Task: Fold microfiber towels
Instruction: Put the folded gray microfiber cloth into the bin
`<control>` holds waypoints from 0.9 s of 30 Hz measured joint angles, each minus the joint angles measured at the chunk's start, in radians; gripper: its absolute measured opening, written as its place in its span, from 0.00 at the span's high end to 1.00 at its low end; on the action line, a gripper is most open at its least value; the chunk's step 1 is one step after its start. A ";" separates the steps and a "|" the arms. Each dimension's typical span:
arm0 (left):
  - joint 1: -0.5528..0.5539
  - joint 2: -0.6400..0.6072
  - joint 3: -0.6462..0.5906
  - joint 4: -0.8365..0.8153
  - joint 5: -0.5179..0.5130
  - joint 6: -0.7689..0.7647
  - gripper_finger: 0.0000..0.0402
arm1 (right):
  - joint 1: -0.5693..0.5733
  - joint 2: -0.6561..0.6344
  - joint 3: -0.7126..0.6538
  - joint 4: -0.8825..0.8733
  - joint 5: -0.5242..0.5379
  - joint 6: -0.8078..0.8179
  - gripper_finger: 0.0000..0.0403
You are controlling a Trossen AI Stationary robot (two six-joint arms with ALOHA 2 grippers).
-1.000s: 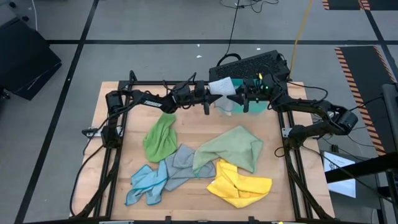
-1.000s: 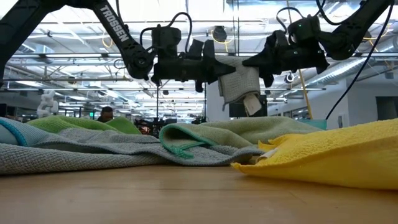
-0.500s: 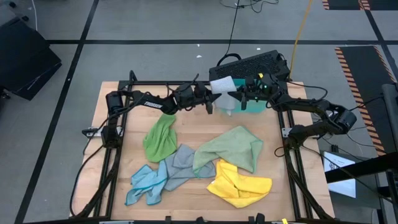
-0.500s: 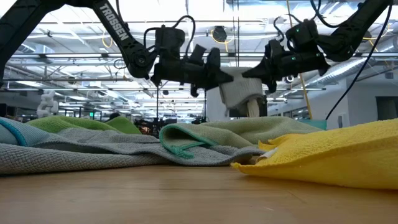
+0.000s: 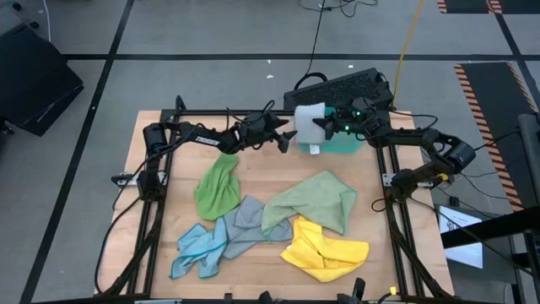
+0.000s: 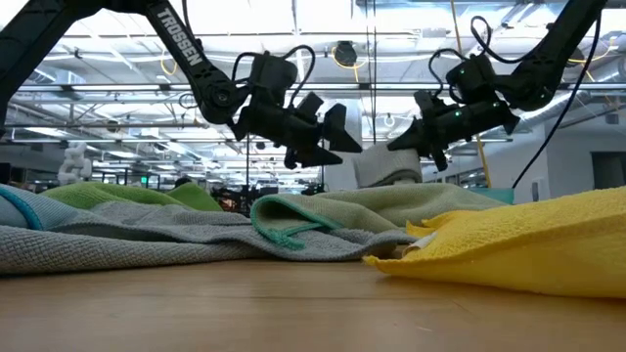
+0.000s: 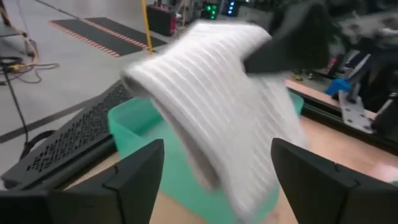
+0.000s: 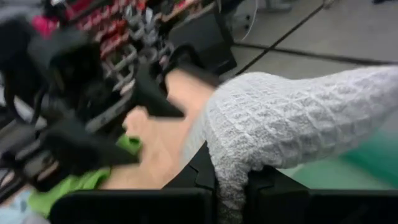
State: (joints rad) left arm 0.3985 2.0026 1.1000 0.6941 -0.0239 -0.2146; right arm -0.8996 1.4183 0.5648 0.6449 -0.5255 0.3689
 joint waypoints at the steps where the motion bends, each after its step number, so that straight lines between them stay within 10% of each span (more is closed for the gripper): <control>1: -0.001 -0.007 0.000 -0.009 0.003 0.003 0.26 | -0.010 -0.005 0.000 0.003 0.000 0.005 0.97; 27: -0.019 -0.152 0.000 -0.098 0.004 0.104 0.44 | -0.046 0.184 0.000 -0.053 0.002 -0.049 0.96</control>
State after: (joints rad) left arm 0.3799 1.8503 1.1000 0.5960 -0.0196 -0.1103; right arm -0.9455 1.6021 0.5648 0.5921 -0.5236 0.3203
